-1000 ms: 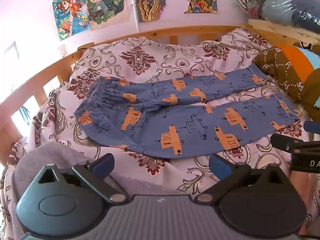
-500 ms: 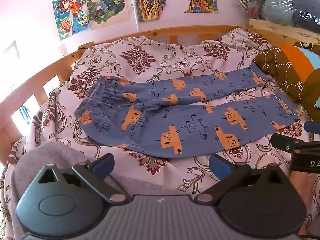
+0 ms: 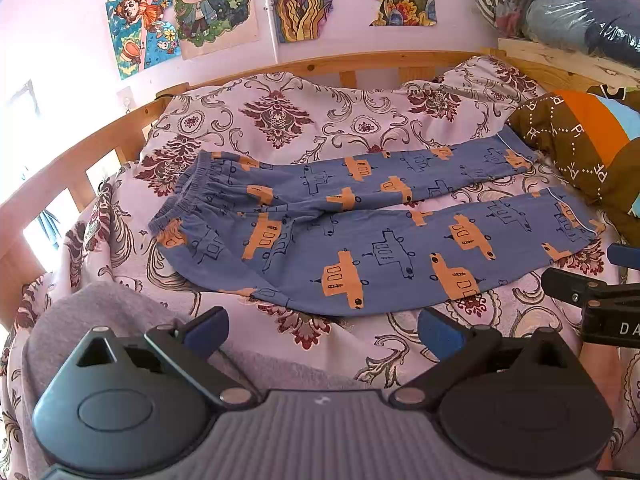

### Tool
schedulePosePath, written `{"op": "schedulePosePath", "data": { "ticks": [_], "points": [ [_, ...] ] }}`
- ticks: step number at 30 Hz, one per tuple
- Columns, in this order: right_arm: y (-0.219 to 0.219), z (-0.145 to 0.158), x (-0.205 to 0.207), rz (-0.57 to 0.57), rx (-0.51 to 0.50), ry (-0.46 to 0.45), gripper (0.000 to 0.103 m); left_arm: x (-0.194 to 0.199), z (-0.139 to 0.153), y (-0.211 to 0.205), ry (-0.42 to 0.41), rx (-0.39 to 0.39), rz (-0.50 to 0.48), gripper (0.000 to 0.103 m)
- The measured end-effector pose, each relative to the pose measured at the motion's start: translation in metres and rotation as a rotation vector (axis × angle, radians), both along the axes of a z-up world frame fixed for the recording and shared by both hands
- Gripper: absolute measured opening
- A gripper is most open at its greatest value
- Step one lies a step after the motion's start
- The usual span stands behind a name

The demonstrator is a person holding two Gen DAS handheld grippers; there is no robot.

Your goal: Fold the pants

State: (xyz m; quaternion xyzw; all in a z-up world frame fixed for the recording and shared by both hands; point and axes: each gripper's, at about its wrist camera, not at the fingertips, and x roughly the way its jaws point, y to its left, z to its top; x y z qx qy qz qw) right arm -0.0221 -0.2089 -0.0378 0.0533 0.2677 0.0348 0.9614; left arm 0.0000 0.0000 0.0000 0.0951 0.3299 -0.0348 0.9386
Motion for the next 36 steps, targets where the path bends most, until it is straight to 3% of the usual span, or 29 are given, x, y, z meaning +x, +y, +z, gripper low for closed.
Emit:
{"op": "schedulePosePath", "data": {
  "ticks": [23, 36],
  "points": [
    [0.000, -0.001, 0.001, -0.003, -0.003, 0.003, 0.102, 0.000, 0.001, -0.001, 0.002, 0.001, -0.006, 0.103],
    [-0.006, 0.003, 0.011, -0.026, 0.019, 0.028, 0.102, 0.016, 0.006, -0.005, 0.032, -0.065, -0.040, 0.103]
  ]
}}
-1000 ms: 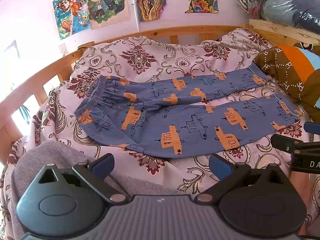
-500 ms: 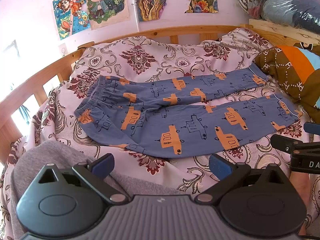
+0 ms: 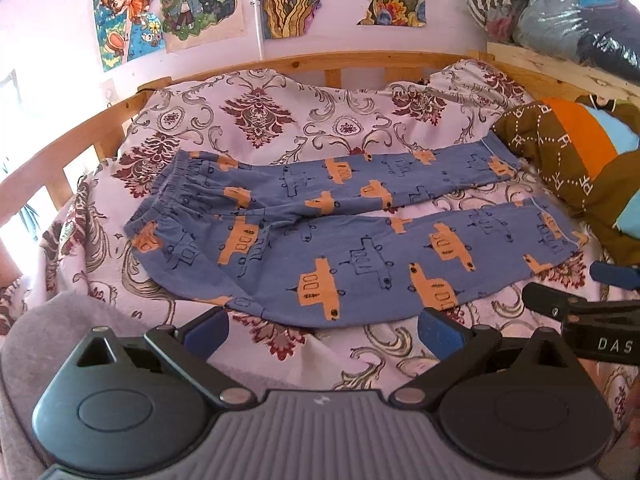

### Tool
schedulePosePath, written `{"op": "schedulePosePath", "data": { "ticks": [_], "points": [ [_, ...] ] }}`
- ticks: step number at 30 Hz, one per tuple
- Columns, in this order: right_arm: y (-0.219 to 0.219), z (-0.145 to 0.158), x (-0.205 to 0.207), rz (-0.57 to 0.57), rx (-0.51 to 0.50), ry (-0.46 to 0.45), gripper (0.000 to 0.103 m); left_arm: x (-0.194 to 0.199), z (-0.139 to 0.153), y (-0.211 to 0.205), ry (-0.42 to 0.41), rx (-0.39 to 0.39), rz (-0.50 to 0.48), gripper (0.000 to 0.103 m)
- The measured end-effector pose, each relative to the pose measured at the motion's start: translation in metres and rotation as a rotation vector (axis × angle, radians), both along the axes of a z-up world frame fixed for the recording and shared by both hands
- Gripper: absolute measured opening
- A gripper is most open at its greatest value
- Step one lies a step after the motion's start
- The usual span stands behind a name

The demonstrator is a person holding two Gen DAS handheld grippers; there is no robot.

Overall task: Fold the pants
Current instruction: 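Move both tools down to the pants waistband and close both grippers on it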

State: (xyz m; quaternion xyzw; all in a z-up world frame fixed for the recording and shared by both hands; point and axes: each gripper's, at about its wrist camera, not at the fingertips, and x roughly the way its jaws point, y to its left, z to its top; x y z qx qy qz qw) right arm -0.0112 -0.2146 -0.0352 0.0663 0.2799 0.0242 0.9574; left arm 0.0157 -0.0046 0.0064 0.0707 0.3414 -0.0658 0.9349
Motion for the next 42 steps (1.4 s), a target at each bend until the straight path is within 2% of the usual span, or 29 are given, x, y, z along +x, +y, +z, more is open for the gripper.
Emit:
{"op": "schedulePosePath", "data": {
  "ticks": [5, 7, 9, 11, 15, 21, 23, 25, 28, 31, 34, 36, 39, 42],
  "points": [
    [-0.003, 0.006, 0.012, 0.002, -0.020, 0.012, 0.102, 0.018, 0.003, 0.005, 0.031, -0.047, 0.000, 0.103],
    [-0.003, 0.008, 0.018, 0.016, -0.039, 0.007, 0.102, 0.032, 0.005, 0.012, 0.063, -0.091, -0.011, 0.103],
    [-0.002, 0.010, 0.026, 0.039, -0.069, 0.002, 0.102, 0.049, 0.006, 0.022, 0.104, -0.164, -0.049, 0.103],
    [0.001, 0.011, 0.037, 0.067, -0.100, 0.010, 0.102, 0.067, 0.009, 0.029, 0.138, -0.200, -0.105, 0.103],
    [0.004, 0.009, 0.067, 0.118, -0.119, 0.048, 0.102, 0.109, 0.021, 0.042, 0.169, -0.154, -0.192, 0.103],
    [0.002, 0.007, 0.138, 0.198, -0.112, 0.092, 0.102, 0.190, 0.043, 0.086, 0.102, -0.099, -0.211, 0.103],
    [0.004, 0.007, 0.166, 0.240, -0.128, 0.093, 0.102, 0.225, 0.044, 0.100, 0.099, -0.038, -0.264, 0.103],
    [0.009, 0.006, 0.198, 0.296, -0.161, 0.097, 0.102, 0.257, 0.042, 0.107, 0.108, 0.043, -0.267, 0.103],
    [0.018, 0.002, 0.257, 0.411, -0.194, 0.150, 0.102, 0.298, 0.039, 0.108, 0.084, 0.171, -0.299, 0.103],
    [0.024, -0.004, 0.309, 0.469, -0.208, 0.167, 0.102, 0.340, 0.028, 0.102, 0.073, 0.293, -0.440, 0.103],
    [0.027, -0.010, 0.356, 0.519, -0.211, 0.182, 0.102, 0.378, 0.007, 0.098, 0.155, 0.402, -0.541, 0.103],
    [0.029, -0.013, 0.383, 0.565, -0.203, 0.191, 0.102, 0.397, -0.003, 0.103, 0.227, 0.398, -0.585, 0.103],
    [0.033, -0.017, 0.421, 0.676, -0.177, 0.219, 0.102, 0.424, -0.012, 0.114, 0.325, 0.322, -0.628, 0.103],
    [0.041, -0.020, 0.448, 0.770, -0.171, 0.248, 0.102, 0.446, -0.015, 0.125, 0.390, 0.240, -0.624, 0.103]
  ]
}}
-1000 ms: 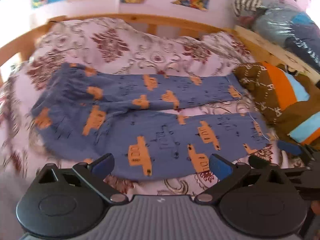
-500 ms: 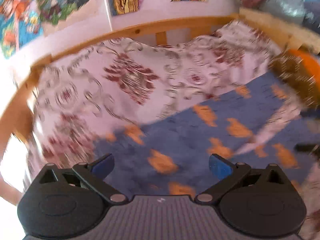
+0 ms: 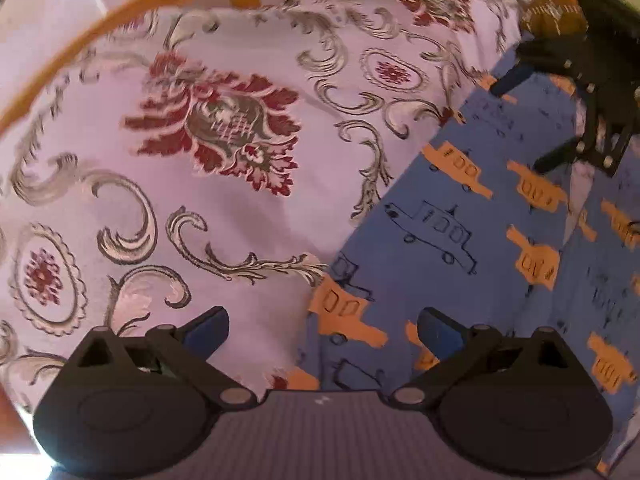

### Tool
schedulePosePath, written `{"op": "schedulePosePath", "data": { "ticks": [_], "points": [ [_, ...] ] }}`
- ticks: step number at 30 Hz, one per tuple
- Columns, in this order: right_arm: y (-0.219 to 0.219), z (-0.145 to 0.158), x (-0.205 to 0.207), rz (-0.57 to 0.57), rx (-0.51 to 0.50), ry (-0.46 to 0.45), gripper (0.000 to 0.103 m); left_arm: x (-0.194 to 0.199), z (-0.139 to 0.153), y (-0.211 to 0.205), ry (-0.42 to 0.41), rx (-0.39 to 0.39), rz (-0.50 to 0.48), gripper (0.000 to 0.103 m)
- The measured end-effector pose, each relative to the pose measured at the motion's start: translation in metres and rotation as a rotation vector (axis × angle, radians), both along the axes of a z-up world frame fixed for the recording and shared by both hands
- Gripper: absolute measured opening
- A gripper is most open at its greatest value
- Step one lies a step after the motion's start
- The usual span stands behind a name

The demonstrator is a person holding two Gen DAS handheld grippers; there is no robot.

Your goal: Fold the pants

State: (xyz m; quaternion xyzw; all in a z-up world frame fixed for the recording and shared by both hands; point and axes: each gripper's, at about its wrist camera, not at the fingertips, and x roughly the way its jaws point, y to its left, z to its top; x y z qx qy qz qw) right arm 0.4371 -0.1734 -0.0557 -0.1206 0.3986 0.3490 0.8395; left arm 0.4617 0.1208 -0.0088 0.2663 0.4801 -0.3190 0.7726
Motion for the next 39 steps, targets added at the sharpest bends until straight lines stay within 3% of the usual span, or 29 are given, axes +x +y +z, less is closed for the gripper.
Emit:
{"op": "schedulePosePath", "data": {
  "ticks": [5, 12, 14, 16, 17, 22, 25, 30, 33, 34, 36, 39],
  "points": [
    [0.017, -0.009, 0.029, 0.134, -0.056, 0.017, 0.101, 0.016, -0.003, 0.000, 0.048, -0.062, -0.028, 0.101],
    [0.028, -0.023, 0.059, 0.146, -0.127, 0.057, 0.076, 0.021, -0.019, -0.015, 0.072, 0.009, -0.076, 0.079],
    [0.030, -0.027, 0.056, 0.170, -0.159, 0.051, 0.062, 0.022, -0.021, -0.014, 0.072, 0.022, -0.075, 0.065],
    [0.030, -0.032, 0.055, 0.175, -0.191, 0.047, 0.041, 0.022, -0.021, -0.012, 0.077, 0.024, -0.074, 0.052],
    [0.030, -0.034, 0.056, 0.169, -0.204, 0.044, 0.037, 0.024, -0.021, -0.010, 0.085, 0.019, -0.069, 0.043],
    [0.026, -0.035, 0.056, 0.119, -0.220, 0.012, 0.000, 0.025, -0.023, -0.008, 0.104, 0.044, -0.038, 0.010],
    [0.024, -0.033, 0.049, 0.110, -0.219, -0.011, 0.000, 0.018, -0.019, -0.011, 0.054, 0.068, -0.037, 0.003],
    [0.022, -0.031, 0.040, 0.074, -0.236, -0.059, 0.000, 0.010, -0.010, -0.014, -0.002, 0.057, 0.003, 0.001],
    [0.023, -0.027, 0.041, 0.071, -0.238, -0.082, 0.031, 0.006, -0.009, -0.016, -0.029, 0.075, -0.004, 0.001],
    [0.025, -0.027, 0.042, 0.081, -0.231, -0.075, 0.034, 0.006, -0.009, -0.016, -0.029, 0.075, -0.002, 0.001],
    [0.031, -0.030, 0.045, 0.097, -0.257, -0.069, 0.034, 0.007, -0.010, -0.015, -0.036, 0.074, 0.001, 0.001],
    [0.039, -0.042, 0.048, 0.118, -0.303, -0.045, 0.025, 0.007, -0.011, -0.013, -0.040, 0.069, 0.004, 0.001]
  ]
}}
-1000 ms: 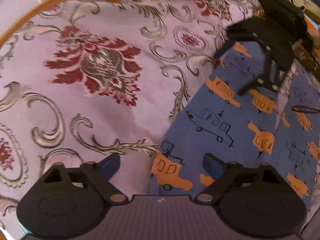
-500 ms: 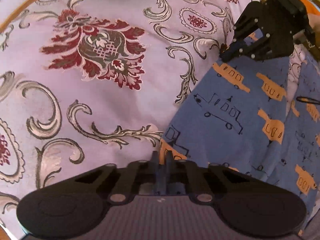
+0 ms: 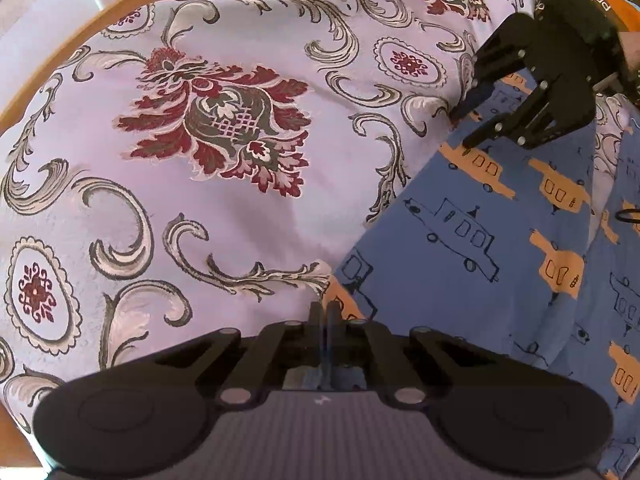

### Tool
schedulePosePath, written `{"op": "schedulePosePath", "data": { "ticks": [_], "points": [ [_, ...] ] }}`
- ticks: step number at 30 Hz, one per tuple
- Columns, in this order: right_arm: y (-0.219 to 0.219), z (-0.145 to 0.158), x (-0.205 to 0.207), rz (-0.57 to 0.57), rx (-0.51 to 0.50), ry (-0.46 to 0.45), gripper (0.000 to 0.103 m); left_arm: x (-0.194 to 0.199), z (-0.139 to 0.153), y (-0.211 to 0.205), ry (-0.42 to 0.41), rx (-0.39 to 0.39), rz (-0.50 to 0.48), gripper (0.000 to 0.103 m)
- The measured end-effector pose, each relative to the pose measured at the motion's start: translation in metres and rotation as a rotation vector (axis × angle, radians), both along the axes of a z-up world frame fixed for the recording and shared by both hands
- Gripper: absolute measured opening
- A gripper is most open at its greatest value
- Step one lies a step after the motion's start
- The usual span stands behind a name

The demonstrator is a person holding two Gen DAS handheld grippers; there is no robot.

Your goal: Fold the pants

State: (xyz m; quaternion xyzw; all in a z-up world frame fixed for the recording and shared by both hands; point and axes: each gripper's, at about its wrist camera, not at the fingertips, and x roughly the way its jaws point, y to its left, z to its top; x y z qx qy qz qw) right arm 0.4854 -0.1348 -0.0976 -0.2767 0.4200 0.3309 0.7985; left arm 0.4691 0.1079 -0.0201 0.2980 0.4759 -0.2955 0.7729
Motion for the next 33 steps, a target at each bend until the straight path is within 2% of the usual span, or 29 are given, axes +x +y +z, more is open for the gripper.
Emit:
{"op": "schedulePosePath", "data": {
  "ticks": [1, 3, 7, 10, 16, 18, 21, 24, 28, 30, 33],
  "points": [
    [0.002, -0.003, 0.000, 0.001, -0.010, -0.001, 0.011, 0.000, 0.000, 0.001, -0.002, -0.002, 0.003, 0.001],
    [0.005, -0.005, -0.005, 0.005, -0.020, -0.021, 0.001, -0.001, 0.001, 0.002, -0.007, -0.007, 0.011, 0.001],
    [-0.002, 0.005, -0.018, -0.014, 0.002, -0.072, 0.000, -0.006, 0.011, 0.001, -0.051, -0.016, 0.019, 0.001],
    [-0.009, 0.024, -0.041, -0.068, 0.034, -0.170, 0.000, -0.015, 0.026, -0.001, -0.118, -0.017, 0.021, 0.001],
    [-0.018, 0.065, -0.122, -0.134, 0.091, -0.348, 0.000, -0.064, 0.049, -0.005, -0.288, -0.017, -0.046, 0.001],
    [-0.020, 0.074, -0.151, -0.149, 0.109, -0.384, 0.000, -0.087, 0.055, -0.004, -0.349, -0.025, -0.084, 0.001],
    [-0.022, 0.082, -0.198, -0.160, 0.114, -0.426, 0.000, -0.130, 0.066, 0.000, -0.437, -0.082, -0.171, 0.001],
    [-0.022, 0.085, -0.243, -0.167, 0.125, -0.439, 0.000, -0.171, 0.068, 0.002, -0.512, -0.068, -0.273, 0.001],
    [-0.014, 0.079, -0.295, -0.190, 0.133, -0.435, 0.000, -0.208, 0.061, 0.004, -0.509, -0.034, -0.365, 0.001],
    [-0.007, 0.073, -0.319, -0.193, 0.130, -0.423, 0.000, -0.224, 0.054, 0.008, -0.468, -0.022, -0.424, 0.001],
    [0.005, 0.062, -0.353, -0.186, 0.124, -0.396, 0.000, -0.246, 0.038, 0.012, -0.434, 0.036, -0.514, 0.001]
  ]
}}
